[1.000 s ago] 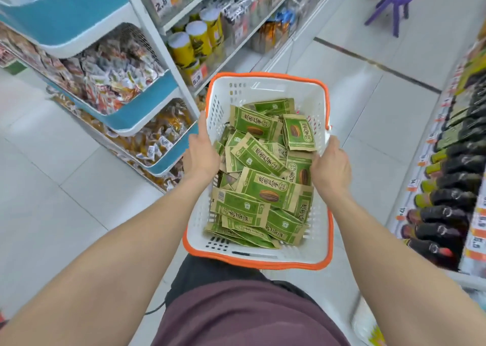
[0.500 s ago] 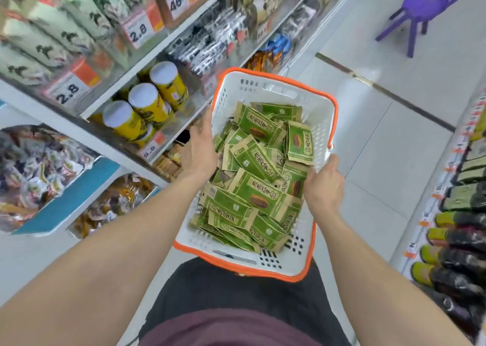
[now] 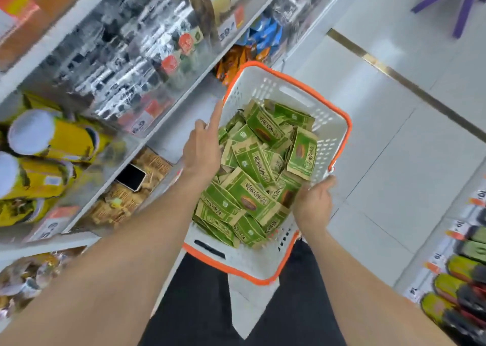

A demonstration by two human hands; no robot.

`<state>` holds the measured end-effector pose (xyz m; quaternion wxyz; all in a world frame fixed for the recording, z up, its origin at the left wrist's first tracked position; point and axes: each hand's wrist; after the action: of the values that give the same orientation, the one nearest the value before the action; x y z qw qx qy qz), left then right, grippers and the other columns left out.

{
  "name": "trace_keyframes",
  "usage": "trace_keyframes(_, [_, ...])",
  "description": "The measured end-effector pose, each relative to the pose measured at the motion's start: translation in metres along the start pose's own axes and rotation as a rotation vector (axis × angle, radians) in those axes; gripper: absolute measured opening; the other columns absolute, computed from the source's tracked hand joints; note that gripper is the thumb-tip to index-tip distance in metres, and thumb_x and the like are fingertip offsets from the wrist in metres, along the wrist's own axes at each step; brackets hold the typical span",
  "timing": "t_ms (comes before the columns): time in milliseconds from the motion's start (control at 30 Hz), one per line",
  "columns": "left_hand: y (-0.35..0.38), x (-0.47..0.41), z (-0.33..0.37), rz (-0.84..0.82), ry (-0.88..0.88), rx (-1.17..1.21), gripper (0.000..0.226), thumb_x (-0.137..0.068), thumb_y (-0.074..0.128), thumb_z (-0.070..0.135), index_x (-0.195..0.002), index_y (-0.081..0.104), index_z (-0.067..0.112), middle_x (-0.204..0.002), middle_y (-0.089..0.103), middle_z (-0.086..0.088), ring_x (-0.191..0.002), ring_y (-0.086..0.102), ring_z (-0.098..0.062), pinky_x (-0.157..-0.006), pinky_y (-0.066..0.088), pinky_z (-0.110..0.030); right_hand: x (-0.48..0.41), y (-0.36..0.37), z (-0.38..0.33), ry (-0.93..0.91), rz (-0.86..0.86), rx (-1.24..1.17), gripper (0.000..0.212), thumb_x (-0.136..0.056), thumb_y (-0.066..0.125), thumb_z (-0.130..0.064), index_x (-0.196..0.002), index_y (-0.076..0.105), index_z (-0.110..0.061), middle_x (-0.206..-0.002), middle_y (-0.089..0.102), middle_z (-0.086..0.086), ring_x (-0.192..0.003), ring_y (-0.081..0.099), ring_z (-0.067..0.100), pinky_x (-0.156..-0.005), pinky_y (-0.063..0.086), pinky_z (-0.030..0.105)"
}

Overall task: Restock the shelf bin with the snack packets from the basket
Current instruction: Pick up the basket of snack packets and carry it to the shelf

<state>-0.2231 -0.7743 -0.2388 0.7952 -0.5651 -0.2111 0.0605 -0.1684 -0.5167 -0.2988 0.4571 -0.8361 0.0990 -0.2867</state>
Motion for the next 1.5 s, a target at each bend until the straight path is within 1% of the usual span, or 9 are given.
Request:
trace_keyframes(100, [0.047, -0.054, 0.003, 0.019, 0.054, -0.057, 0.117, -0.087, 0.057, -0.014, -0.164, -0.005, 0.048, -0.116, 0.045, -0.015, -0.086, 0.050, -0.037, -0.068, 0.046, -0.048, -0.038, 0.044, 0.002, 0.106, -0.013, -0.044, 0.046, -0.099, 0.041, -0.011, -0.141, 0.021, -0.013, -0.080, 0.061, 0.013, -0.061, 0.054, 0.028, -0.049, 0.037, 0.036])
trace_keyframes(367, [0.163, -0.136, -0.004, 0.081, 0.082, -0.132, 0.119, -0.084, 0.066, -0.013, -0.167, -0.002, 0.039, -0.128, 0.046, -0.021, -0.105, 0.047, -0.040, -0.088, 0.043, -0.049, -0.119, 0.145, 0.006, 0.205, -0.051, 0.001, 0.039, -0.105, 0.043, -0.022, -0.137, 0.025, -0.010, -0.087, 0.058, 0.010, -0.073, 0.061, 0.035, -0.059, 0.049, 0.043])
trace_keyframes(667, [0.267, -0.165, -0.013, -0.036, 0.090, -0.128, 0.131, -0.077, 0.071, -0.013, -0.166, -0.011, 0.036, -0.141, 0.038, -0.026, -0.114, 0.044, -0.040, -0.098, 0.042, -0.051, -0.167, 0.215, 0.043, 0.305, -0.248, -0.016, 0.064, -0.086, 0.062, -0.002, -0.137, 0.023, -0.004, -0.100, 0.056, 0.016, -0.085, 0.059, 0.035, -0.070, 0.054, 0.043])
trace_keyframes(867, [0.318, -0.189, -0.017, -0.199, 0.057, -0.128, 0.130, -0.077, 0.073, -0.009, -0.165, -0.009, 0.040, -0.151, 0.032, -0.029, -0.131, 0.039, -0.046, -0.113, 0.034, -0.056, -0.181, 0.259, 0.074, 0.336, -0.418, -0.044, 0.047, -0.091, 0.061, -0.012, -0.116, 0.022, -0.007, -0.080, 0.046, 0.002, -0.066, 0.053, 0.016, -0.051, 0.046, 0.032])
trace_keyframes(1033, [0.347, -0.208, -0.035, -0.463, -0.052, -0.206, 0.129, -0.084, 0.079, 0.001, -0.165, -0.015, 0.037, -0.162, 0.020, -0.030, -0.144, 0.033, -0.053, -0.117, 0.031, -0.060, -0.188, 0.284, 0.083, 0.467, -0.552, -0.242, 0.083, -0.085, 0.070, -0.026, -0.149, 0.024, 0.000, -0.103, 0.055, 0.008, -0.081, 0.054, 0.015, -0.058, 0.042, 0.029])
trace_keyframes(1133, [0.359, -0.183, -0.038, -0.671, 0.053, -0.376, 0.112, -0.090, 0.066, -0.002, -0.167, -0.009, 0.027, -0.170, 0.004, -0.029, -0.154, 0.017, -0.054, -0.123, 0.021, -0.068, -0.191, 0.279, 0.076, 0.355, -0.571, -0.191, 0.039, -0.092, 0.064, -0.015, -0.128, 0.052, -0.005, -0.089, 0.056, 0.005, -0.085, 0.054, 0.023, -0.071, 0.045, 0.034])
trace_keyframes(1200, [0.358, -0.163, -0.038, -0.723, 0.127, -0.457, 0.099, -0.088, 0.060, -0.004, -0.168, 0.007, 0.022, -0.169, 0.011, -0.029, -0.152, 0.020, -0.052, -0.122, 0.019, -0.070, -0.189, 0.270, 0.062, 0.236, -0.618, -0.070, 0.040, -0.093, 0.055, -0.006, -0.130, 0.058, 0.009, -0.090, 0.066, 0.017, -0.087, 0.064, 0.034, -0.073, 0.053, 0.042])
trace_keyframes(1267, [0.346, -0.152, -0.037, -0.738, 0.146, -0.488, 0.085, -0.090, 0.059, 0.001, -0.164, 0.021, 0.018, -0.163, 0.023, -0.029, -0.147, 0.029, -0.050, -0.120, 0.026, -0.068, -0.186, 0.255, 0.043, 0.118, -0.684, 0.091, 0.045, -0.092, 0.052, -0.003, -0.134, 0.058, 0.011, -0.115, 0.068, 0.030, -0.106, 0.068, 0.042, -0.087, 0.060, 0.051])
trace_keyframes(1500, [0.229, -0.127, 0.006, -0.756, 0.131, -0.367, 0.048, -0.093, 0.049, 0.000, -0.138, 0.056, 0.013, -0.137, 0.057, -0.017, -0.125, 0.056, -0.038, -0.101, 0.048, -0.050, -0.168, 0.147, -0.020, -0.328, -0.834, 0.513, 0.041, -0.094, 0.046, 0.000, -0.133, 0.059, -0.005, -0.126, 0.064, 0.019, -0.106, 0.066, 0.038, -0.089, 0.060, 0.048])
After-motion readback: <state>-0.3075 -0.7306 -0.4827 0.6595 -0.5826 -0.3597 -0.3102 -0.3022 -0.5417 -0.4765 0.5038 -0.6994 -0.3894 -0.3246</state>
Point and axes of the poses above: each hand's wrist, its own x-axis away from the middle knuckle, its own y-axis out of the palm, z = x × y
